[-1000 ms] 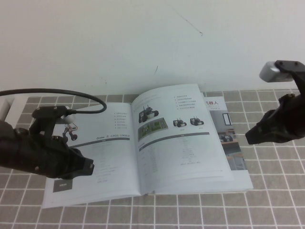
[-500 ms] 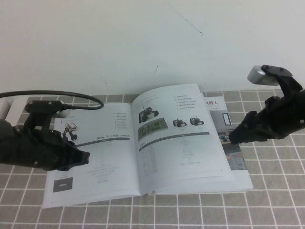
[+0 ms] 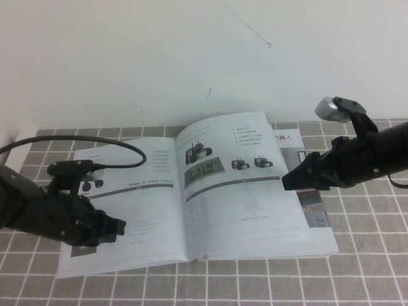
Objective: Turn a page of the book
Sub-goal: Open the closed book
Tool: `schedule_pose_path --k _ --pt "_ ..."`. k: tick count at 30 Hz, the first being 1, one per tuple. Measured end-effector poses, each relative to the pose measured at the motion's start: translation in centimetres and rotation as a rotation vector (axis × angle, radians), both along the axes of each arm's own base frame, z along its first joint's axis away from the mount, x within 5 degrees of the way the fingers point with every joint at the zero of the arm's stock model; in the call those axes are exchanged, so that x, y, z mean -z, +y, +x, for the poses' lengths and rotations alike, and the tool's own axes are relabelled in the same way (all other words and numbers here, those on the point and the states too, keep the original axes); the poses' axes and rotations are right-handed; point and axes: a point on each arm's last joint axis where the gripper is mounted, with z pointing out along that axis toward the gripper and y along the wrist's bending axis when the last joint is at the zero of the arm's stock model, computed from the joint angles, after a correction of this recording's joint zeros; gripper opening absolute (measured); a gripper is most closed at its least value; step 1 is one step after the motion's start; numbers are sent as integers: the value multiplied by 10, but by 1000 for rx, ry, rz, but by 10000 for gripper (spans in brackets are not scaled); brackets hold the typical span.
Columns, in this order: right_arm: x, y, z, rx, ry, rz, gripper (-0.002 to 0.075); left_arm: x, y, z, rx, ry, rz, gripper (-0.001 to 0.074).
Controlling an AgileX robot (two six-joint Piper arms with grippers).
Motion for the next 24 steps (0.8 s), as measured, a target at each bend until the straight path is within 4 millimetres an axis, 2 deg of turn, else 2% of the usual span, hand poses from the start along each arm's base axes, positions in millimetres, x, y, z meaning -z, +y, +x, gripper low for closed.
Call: schedule_pose_path --k 3,9,15,24 --pt "5 -7 4 33 13 10 411 15 0 3 -1 40 6 -4" --pt "8 -11 8 66 26 53 412 22 0 6 -16 67 -11 -4" --pt "6 -8 9 44 -7 100 412 23 1 7 -22 74 -19 -4" --pt "9 -10 13 66 -42 71 412 22 0 7 -30 74 -28 -4"
